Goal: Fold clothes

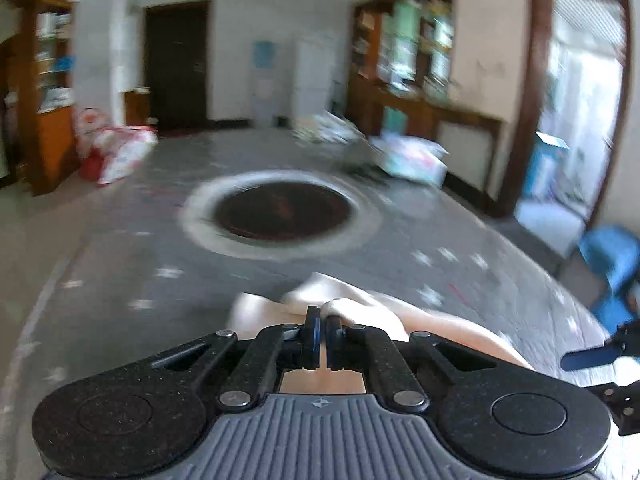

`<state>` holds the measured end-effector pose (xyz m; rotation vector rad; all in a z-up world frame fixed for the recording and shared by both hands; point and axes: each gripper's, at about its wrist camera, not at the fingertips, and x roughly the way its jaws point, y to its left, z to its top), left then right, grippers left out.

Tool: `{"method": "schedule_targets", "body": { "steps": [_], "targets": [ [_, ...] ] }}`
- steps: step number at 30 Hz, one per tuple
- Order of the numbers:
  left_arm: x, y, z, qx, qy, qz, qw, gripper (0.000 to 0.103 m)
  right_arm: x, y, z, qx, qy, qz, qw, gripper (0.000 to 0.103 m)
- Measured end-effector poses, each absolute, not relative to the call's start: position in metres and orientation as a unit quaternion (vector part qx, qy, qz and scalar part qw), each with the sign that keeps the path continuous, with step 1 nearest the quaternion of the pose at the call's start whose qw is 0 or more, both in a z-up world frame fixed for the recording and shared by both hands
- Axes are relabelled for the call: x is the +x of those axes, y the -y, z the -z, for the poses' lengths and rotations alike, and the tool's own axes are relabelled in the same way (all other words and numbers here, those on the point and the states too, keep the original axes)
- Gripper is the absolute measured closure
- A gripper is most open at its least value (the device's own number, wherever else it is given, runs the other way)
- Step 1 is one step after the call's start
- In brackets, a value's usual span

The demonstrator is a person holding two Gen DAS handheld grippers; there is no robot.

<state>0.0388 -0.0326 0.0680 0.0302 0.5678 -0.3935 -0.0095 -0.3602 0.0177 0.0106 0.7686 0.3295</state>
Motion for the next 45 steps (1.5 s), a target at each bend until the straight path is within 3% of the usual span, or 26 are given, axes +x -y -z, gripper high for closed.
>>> {"method": "schedule_targets", "body": {
  "steps": [9, 16, 19, 21, 24, 36, 45],
  "targets": [
    [0.002, -0.095, -0.084, -0.077, -0.255, 0.048, 0.963, 0.1, 0.048, 0.317, -0.023, -0.064, -0.35, -0.177, 0.918, 0.055],
    [-0.024, -0.141, -0.055, -0.091, -0.31, -0.017, 0.946, 0.1, 0.085, 0.274, -0.005, -0.134, -0.351, -0.186, 0.908, 0.057],
    [-0.031, -0.152, -0.045, -0.103, -0.328, -0.03, 0.939, 0.1, 0.097, 0.26, 0.006, -0.16, -0.351, -0.175, 0.906, 0.068],
    [-0.035, -0.153, -0.04, -0.104, -0.337, -0.033, 0.935, 0.1, 0.102, 0.256, 0.011, -0.171, -0.353, -0.167, 0.905, 0.085],
    [-0.041, -0.154, -0.035, -0.101, -0.342, -0.032, 0.934, 0.1, 0.101, 0.263, 0.007, -0.169, -0.341, -0.152, 0.912, 0.096],
    [-0.041, -0.147, -0.034, -0.089, -0.349, -0.017, 0.933, 0.098, 0.016, 0.364, -0.049, -0.126, -0.296, -0.031, 0.946, 0.097],
    [-0.041, -0.15, -0.035, -0.077, -0.353, -0.018, 0.932, 0.096, -0.052, 0.427, -0.012, -0.046, -0.4, 0.038, 0.914, 0.093]
  ]
}}
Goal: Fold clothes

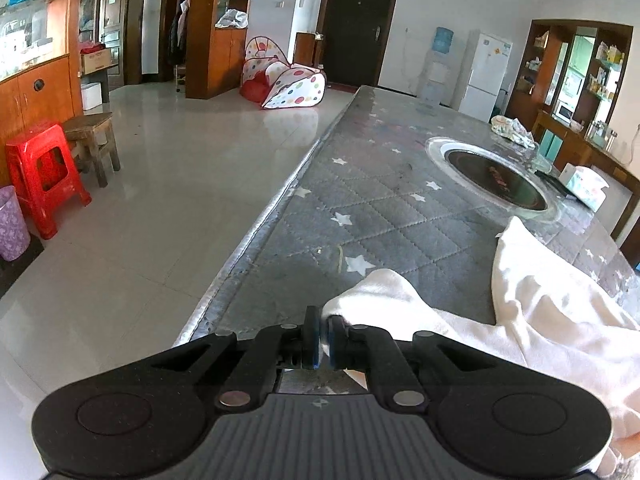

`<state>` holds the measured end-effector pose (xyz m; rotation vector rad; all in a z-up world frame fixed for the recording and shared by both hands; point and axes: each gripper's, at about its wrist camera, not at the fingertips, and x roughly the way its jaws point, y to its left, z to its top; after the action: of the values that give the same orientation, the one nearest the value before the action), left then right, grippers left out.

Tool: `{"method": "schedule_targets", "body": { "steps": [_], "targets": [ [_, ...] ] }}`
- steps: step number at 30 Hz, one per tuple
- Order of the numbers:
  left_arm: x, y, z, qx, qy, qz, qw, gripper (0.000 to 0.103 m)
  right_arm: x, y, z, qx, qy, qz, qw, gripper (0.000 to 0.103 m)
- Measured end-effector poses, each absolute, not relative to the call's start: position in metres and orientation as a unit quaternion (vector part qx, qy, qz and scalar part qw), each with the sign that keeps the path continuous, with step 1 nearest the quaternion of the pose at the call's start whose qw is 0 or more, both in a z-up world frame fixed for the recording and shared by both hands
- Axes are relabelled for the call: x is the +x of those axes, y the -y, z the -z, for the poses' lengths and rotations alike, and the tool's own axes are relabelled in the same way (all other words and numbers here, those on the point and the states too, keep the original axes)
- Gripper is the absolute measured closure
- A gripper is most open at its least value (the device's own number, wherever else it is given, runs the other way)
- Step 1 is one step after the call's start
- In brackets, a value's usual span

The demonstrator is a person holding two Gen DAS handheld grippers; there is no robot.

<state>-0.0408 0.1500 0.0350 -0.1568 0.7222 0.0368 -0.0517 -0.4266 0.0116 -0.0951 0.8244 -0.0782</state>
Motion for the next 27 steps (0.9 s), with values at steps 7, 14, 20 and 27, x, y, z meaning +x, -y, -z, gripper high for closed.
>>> {"method": "schedule_targets", "body": {
  "steps": [7, 14, 20, 27],
  "targets": [
    [-0.043, -0.153, -0.044, -0.054, -0.355, -0.019, 0.933, 0.083, -0.074, 0.445, -0.027, -0.027, -0.384, 0.049, 0.922, 0.082],
    [-0.041, -0.168, -0.056, -0.111, -0.36, -0.015, 0.926, 0.051, -0.042, 0.433, -0.042, 0.02, -0.362, -0.027, 0.932, 0.08],
    [-0.037, -0.203, -0.049, -0.216, -0.38, -0.05, 0.898, 0.051, 0.003, 0.402, -0.024, 0.009, -0.376, -0.071, 0.924, 0.074],
    [-0.043, -0.227, -0.039, -0.264, -0.374, -0.1, 0.883, 0.049, 0.029, 0.38, -0.007, 0.0, -0.387, -0.096, 0.917, 0.069]
  ]
}}
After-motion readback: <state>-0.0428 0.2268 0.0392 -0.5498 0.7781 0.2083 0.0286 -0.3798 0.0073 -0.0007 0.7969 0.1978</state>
